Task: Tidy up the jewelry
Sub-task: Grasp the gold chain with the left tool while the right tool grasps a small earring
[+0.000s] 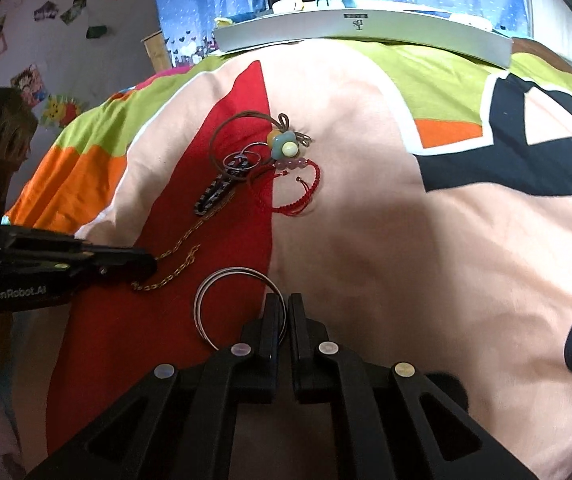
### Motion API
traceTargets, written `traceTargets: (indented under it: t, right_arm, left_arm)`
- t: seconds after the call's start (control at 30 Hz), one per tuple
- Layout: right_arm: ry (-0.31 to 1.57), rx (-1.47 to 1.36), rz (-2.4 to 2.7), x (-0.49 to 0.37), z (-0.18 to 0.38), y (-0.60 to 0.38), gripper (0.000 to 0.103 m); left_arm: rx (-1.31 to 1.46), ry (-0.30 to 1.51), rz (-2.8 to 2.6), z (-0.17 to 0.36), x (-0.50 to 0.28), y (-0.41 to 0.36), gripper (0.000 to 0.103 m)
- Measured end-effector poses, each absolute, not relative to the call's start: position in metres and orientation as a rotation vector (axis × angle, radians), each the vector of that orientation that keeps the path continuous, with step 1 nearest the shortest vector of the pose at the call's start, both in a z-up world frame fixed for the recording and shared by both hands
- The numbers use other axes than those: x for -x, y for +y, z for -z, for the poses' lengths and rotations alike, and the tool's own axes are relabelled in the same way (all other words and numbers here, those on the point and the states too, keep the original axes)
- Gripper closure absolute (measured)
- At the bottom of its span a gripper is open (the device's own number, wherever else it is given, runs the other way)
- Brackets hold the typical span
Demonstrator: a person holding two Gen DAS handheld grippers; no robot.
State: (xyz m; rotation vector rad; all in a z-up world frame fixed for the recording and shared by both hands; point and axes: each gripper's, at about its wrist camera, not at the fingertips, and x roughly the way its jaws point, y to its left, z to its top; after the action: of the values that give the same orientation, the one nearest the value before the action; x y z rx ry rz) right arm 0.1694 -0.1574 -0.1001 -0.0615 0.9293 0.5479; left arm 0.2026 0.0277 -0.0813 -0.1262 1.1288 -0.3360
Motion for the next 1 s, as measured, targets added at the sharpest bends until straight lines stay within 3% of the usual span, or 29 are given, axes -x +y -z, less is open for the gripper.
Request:
traceTargets:
  t: [0.4,1.0]
  right_arm:
    - [0.909,-0.003,-0.545,-0.150,0.094,-0.162,0.098]
    - [0.924,-0.012,-0.547,-0.151,0.097,-0.165,0.098]
  left_arm:
    - [0.207,1.067,0.279,0.063,-0.166,0.032,0.102]
    - [0.206,1.175,0.295,0.080,-0.178,0.037,0.101]
